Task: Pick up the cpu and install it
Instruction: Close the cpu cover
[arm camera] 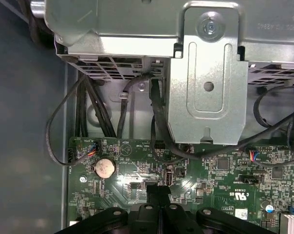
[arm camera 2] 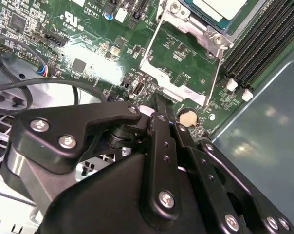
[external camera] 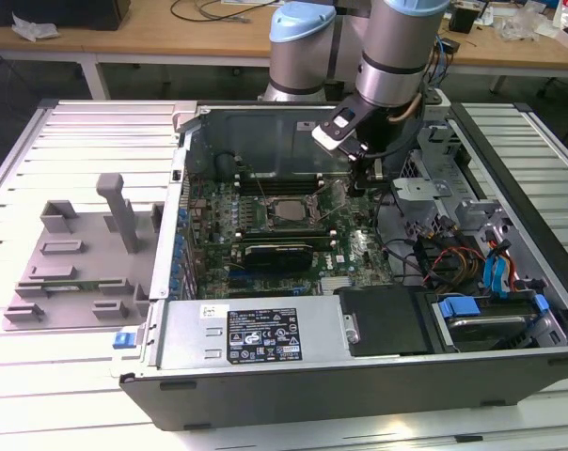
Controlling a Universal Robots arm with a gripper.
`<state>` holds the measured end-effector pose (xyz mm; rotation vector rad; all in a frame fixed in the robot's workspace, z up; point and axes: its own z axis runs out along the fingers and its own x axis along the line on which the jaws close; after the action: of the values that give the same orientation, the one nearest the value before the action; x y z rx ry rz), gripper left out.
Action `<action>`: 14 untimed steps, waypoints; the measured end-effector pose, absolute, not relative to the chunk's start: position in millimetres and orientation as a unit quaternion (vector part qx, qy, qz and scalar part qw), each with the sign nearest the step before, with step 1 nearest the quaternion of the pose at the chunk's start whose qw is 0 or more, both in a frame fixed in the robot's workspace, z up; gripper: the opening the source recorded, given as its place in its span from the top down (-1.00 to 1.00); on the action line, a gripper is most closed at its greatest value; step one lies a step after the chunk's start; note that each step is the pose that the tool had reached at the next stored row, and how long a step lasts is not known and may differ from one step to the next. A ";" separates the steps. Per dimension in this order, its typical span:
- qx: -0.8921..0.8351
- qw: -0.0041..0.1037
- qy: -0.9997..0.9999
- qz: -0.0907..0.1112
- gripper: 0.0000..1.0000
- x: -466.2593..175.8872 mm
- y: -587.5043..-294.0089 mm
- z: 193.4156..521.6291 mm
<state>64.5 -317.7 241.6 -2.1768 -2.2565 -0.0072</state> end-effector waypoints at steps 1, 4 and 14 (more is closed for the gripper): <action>-0.694 0.003 -0.720 -0.002 0.79 63.8 -317.7 241.5; -0.694 0.003 -0.720 -0.002 0.79 60.1 -317.7 241.5; -0.694 0.003 -0.720 -0.002 0.79 40.4 -317.7 241.5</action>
<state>40.4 -317.7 241.5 -2.1767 -2.2563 -0.0078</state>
